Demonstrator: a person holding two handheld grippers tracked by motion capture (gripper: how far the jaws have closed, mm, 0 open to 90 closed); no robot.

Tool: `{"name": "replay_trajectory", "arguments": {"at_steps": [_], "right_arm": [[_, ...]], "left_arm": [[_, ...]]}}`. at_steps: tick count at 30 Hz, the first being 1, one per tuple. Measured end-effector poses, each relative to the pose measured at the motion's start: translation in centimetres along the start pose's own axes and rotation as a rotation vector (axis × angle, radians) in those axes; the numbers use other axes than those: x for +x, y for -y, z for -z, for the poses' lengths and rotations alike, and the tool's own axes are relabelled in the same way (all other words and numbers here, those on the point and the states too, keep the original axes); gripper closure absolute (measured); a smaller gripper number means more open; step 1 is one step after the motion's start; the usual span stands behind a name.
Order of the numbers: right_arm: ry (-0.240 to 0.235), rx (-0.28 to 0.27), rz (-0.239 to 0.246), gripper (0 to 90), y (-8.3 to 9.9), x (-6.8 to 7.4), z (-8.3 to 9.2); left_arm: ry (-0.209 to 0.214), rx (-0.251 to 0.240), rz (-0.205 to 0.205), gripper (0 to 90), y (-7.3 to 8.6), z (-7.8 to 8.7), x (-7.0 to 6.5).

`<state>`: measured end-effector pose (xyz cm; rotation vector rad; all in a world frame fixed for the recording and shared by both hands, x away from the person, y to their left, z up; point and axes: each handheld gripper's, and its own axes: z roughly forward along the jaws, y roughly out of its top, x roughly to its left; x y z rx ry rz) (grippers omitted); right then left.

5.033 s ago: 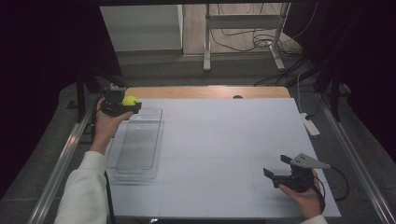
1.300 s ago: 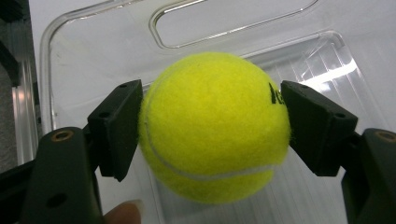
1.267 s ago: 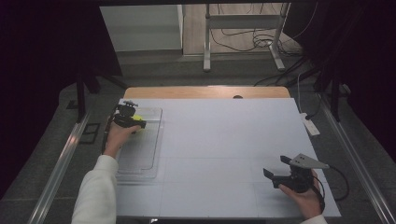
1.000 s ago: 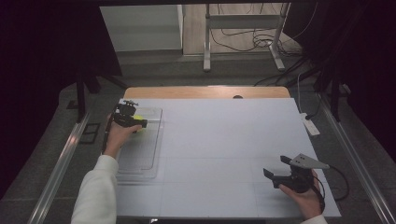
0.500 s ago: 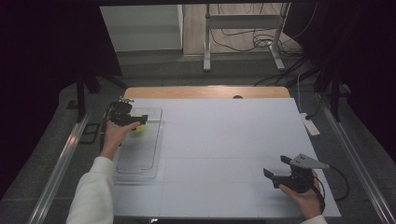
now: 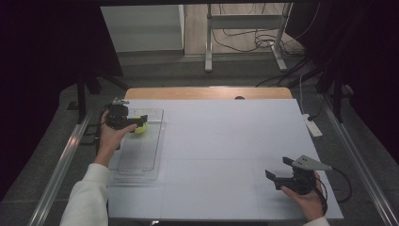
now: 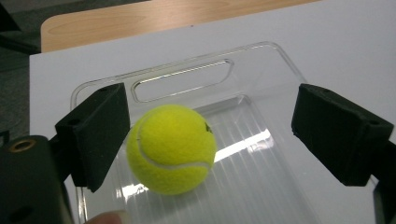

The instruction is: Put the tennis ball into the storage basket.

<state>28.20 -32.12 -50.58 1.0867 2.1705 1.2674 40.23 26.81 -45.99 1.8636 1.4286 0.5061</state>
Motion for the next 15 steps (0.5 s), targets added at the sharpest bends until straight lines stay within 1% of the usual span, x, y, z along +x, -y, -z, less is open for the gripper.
{"name": "replay_trajectory", "arguments": {"at_steps": [1,2,3,6,10,13,14,15], "right_arm": [[0.001,-0.001,0.0,10.0,0.0,0.0,0.0],[0.006,0.0,0.001,10.0,0.0,0.0,0.1],[0.006,0.0,0.001,10.0,0.0,0.0,0.1],[0.004,0.0,0.0,10.0,0.0,0.0,0.0],[0.005,0.0,-0.001,10.0,0.0,0.0,0.0],[0.008,0.002,0.0,10.0,0.0,0.0,0.1],[0.008,0.002,0.0,10.0,0.0,0.0,0.1],[0.008,0.001,0.0,10.0,0.0,0.0,0.1]], "left_arm": [[0.01,-0.008,0.002,12.9,0.1,0.2,-0.1],[0.028,-0.018,-0.007,13.0,0.2,0.5,-0.3],[0.028,-0.018,-0.007,12.9,0.2,0.5,-0.3],[0.04,-0.036,-0.029,13.1,0.4,1.1,-1.0],[0.071,-0.046,-0.048,13.0,0.7,1.7,-1.7],[0.084,-0.056,-0.072,12.7,1.2,2.4,-2.4],[0.086,-0.062,-0.074,12.7,1.3,2.5,-2.6],[0.094,-0.064,-0.085,12.7,1.4,2.7,-2.9]]}}
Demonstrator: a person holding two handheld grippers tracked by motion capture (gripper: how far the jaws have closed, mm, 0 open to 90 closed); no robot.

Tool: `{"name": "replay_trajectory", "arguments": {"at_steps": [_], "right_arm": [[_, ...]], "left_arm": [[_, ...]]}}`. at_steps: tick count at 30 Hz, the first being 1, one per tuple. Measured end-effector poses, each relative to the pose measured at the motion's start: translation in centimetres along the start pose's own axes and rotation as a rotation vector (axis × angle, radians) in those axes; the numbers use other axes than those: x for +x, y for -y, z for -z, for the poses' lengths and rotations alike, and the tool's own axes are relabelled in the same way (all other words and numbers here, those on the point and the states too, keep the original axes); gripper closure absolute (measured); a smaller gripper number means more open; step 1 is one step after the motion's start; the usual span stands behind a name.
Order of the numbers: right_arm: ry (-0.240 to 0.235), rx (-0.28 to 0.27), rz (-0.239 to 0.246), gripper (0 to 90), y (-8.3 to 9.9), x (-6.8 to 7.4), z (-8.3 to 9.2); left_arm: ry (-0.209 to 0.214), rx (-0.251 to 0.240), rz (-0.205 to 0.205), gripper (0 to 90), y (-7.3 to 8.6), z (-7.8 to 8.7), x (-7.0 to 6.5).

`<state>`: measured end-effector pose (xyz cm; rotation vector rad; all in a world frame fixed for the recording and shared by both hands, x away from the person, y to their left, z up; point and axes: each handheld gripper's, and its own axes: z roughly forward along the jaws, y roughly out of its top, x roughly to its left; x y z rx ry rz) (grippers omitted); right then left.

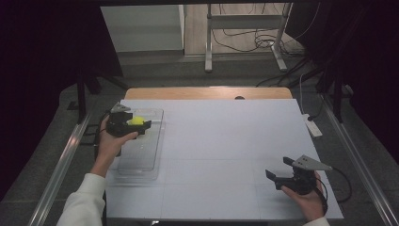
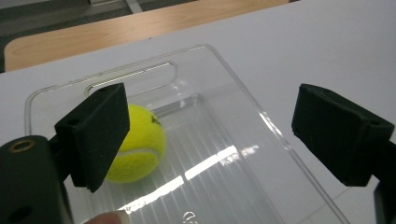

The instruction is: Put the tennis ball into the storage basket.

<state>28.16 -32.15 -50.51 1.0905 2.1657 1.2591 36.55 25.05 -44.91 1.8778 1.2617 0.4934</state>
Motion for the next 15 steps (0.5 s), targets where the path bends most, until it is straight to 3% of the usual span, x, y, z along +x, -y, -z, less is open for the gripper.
{"name": "replay_trajectory", "arguments": {"at_steps": [4,15], "right_arm": [[0.0,-0.001,-0.001,10.0,0.0,0.0,0.1],[-0.003,-0.003,0.0,10.0,0.0,0.0,0.1]], "left_arm": [[0.042,-0.02,-0.03,12.3,0.6,0.8,-1.3],[0.121,-0.072,-0.059,12.1,2.8,2.5,-4.0]]}}
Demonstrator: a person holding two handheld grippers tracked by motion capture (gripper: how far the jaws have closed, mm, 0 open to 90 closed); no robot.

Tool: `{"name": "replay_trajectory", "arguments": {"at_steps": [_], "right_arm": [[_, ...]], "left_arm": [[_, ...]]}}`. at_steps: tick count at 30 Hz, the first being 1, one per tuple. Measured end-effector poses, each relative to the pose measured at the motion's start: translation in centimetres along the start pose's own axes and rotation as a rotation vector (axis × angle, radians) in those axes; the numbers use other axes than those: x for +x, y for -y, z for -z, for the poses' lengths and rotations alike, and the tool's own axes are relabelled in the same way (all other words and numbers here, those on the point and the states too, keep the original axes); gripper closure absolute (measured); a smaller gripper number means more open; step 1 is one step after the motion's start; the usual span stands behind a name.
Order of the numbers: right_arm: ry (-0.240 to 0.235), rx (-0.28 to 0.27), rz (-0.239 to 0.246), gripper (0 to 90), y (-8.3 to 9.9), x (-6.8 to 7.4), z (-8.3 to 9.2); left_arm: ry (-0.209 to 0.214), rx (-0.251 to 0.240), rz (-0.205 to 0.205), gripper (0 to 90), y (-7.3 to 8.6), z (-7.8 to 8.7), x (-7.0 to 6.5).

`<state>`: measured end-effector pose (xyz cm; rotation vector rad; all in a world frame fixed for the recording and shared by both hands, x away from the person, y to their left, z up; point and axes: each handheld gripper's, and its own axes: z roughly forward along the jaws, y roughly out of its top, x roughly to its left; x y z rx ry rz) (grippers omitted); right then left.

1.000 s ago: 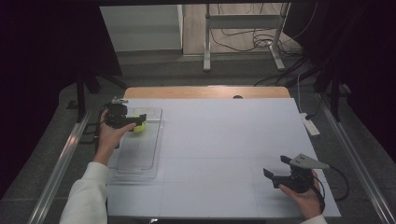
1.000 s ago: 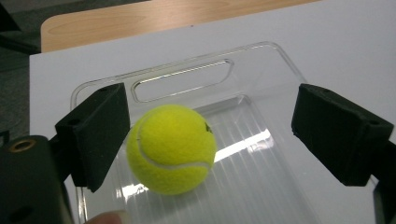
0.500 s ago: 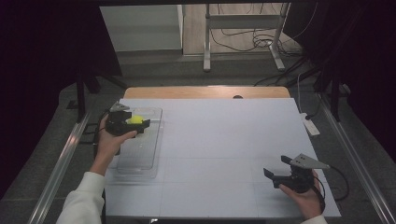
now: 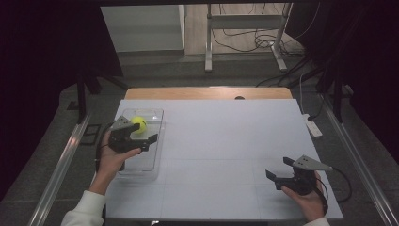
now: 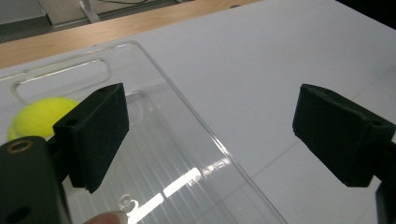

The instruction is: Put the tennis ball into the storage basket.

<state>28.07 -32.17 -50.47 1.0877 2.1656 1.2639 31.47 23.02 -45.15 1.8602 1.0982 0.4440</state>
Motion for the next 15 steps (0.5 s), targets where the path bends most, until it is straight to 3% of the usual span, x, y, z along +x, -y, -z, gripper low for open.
{"name": "replay_trajectory", "arguments": {"at_steps": [9,15], "right_arm": [[-0.003,0.0,0.0,10.0,0.0,0.0,0.1],[-0.003,0.0,0.001,10.0,0.0,0.0,0.0]], "left_arm": [[0.033,-0.008,-0.02,11.5,2.6,0.8,-1.9],[0.05,-0.005,-0.018,11.2,4.2,1.0,-2.3]]}}
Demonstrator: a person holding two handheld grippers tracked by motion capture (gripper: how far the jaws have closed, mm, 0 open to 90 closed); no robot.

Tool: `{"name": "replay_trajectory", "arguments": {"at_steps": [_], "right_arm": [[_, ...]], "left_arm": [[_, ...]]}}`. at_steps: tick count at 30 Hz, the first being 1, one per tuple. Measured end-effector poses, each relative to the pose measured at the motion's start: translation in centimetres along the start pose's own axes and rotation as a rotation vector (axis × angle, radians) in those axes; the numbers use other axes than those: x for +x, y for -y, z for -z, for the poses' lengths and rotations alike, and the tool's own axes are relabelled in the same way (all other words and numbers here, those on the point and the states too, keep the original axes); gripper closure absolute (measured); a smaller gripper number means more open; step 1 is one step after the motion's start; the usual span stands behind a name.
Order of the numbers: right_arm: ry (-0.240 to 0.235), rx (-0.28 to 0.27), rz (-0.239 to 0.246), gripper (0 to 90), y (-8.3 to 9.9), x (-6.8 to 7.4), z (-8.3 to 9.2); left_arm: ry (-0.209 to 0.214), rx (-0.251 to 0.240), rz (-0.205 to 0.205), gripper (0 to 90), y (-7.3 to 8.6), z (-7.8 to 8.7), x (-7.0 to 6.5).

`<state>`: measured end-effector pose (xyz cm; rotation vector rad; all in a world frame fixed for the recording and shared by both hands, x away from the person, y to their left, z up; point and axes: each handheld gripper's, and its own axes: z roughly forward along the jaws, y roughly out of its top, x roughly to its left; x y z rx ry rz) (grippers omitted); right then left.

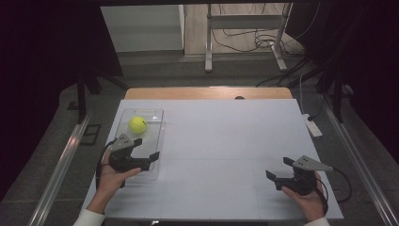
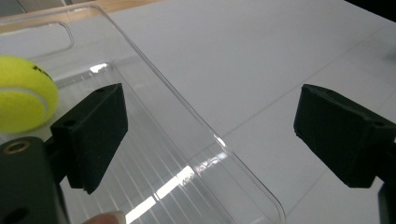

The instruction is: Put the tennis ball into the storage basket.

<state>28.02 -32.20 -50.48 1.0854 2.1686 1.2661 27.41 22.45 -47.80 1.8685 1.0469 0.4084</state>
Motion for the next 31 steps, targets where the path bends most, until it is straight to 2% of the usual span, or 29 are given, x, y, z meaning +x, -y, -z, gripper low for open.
{"name": "replay_trajectory", "arguments": {"at_steps": [5,12,19,31], "right_arm": [[-0.002,0.001,0.002,10.0,0.0,0.0,0.0],[-0.003,0.0,-0.003,10.0,0.1,-0.2,0.0],[-0.009,-0.003,-0.001,9.9,0.0,-0.2,0.0],[-0.006,-0.013,-0.005,9.8,-0.1,-0.3,0.2]], "left_arm": [[0.005,0.004,0.003,11.0,1.6,0.3,-0.1],[0.013,-0.007,-0.004,10.9,2.7,0.9,-0.7],[0.008,-0.012,-0.032,10.8,2.8,0.5,-1.2],[0.009,-0.017,-0.026,10.9,2.8,0.5,-1.1]]}}
